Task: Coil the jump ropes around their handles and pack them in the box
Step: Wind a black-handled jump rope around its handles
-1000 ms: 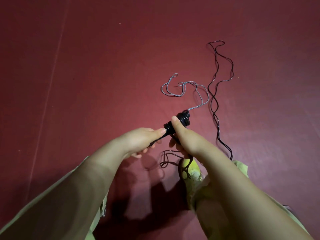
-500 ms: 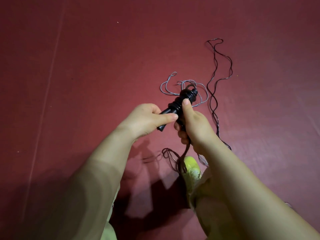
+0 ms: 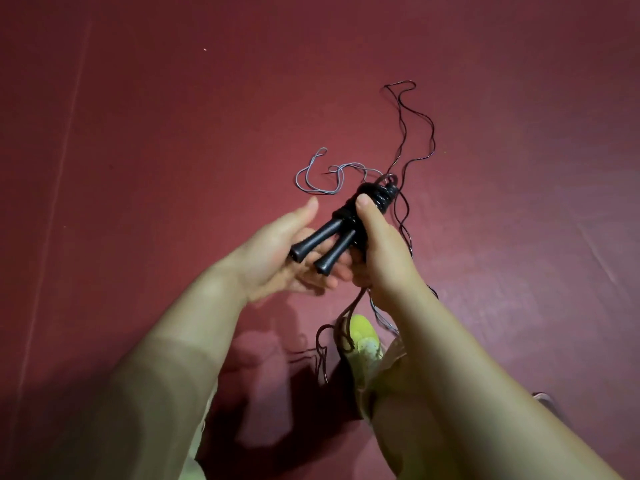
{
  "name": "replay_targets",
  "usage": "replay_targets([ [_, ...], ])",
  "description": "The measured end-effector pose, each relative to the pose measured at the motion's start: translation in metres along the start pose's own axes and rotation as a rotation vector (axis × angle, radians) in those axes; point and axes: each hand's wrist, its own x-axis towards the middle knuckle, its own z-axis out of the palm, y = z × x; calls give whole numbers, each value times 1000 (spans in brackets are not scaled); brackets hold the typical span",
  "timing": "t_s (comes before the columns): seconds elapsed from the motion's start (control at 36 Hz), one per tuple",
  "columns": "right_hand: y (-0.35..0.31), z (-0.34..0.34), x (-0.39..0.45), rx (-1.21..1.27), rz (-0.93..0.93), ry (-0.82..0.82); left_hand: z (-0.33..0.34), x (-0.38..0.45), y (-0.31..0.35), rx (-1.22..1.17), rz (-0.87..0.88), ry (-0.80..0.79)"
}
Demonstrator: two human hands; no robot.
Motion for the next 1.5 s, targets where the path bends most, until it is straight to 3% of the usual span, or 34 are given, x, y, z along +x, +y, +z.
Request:
replay_targets([
  [0.08, 0, 0, -2, -23, -53, -38, 1, -2, -1, -124, -100, -148],
  [0.17, -3, 1, -3, -61, -88, -53, 1, -3, -2, -238, -151, -162],
  [0.25, -4, 3, -1, -212, -94, -28, -4, -6, -2, -209, -188, -82],
  [0.5, 14, 9, 0, -637, 25, -108, -10, -2, -24, 213, -164, 261],
  [0.67, 18, 19, 0, -663, 50, -135, -12, -2, -33, 350, -67, 411],
  [0.89, 17, 27, 2, -407, 88, -189, -26, -3, -32, 515, 24, 543],
  [1.03, 17, 25, 1, -325, 181, -217, -27, -7, -33, 573, 22, 531],
  [1.19, 19, 24, -2, -404, 194, -209, -29, -15, -33, 722, 27, 541],
  [1.39, 11, 26, -5, -442, 2, -112, -33, -16, -33, 696, 62, 445],
  [1.5, 10, 27, -7, -351, -103, -22, -37, -17, -36, 591, 36, 275],
])
